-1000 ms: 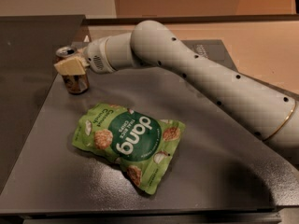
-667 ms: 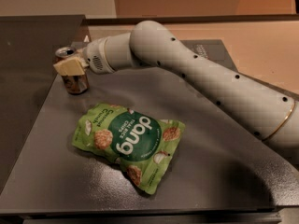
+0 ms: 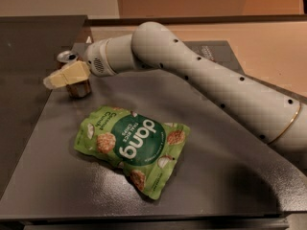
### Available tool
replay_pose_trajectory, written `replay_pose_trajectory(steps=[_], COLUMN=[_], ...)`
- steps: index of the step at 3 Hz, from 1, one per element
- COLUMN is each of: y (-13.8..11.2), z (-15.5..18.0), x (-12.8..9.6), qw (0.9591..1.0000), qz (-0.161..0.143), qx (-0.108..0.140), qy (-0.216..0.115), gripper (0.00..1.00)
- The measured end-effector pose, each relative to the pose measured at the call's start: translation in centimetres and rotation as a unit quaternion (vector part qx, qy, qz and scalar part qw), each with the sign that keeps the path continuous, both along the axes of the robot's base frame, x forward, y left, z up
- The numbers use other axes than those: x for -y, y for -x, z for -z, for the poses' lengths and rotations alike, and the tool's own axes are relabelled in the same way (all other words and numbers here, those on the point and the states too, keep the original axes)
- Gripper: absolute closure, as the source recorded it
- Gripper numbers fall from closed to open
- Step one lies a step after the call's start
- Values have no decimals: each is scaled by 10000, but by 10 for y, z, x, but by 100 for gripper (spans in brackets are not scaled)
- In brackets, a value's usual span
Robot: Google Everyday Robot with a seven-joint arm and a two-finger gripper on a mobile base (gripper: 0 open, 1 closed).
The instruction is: Place orange can upright
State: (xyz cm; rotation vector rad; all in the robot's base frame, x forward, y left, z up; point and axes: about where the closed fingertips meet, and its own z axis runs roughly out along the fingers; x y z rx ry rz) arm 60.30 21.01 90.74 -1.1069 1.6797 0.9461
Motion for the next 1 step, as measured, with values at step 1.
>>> replay_pose_trajectory(steps=[1], y=[0], z=[0], x=[0], qw=[10000], qz=[-1], qx=[0], qy=[0], gripper=[0])
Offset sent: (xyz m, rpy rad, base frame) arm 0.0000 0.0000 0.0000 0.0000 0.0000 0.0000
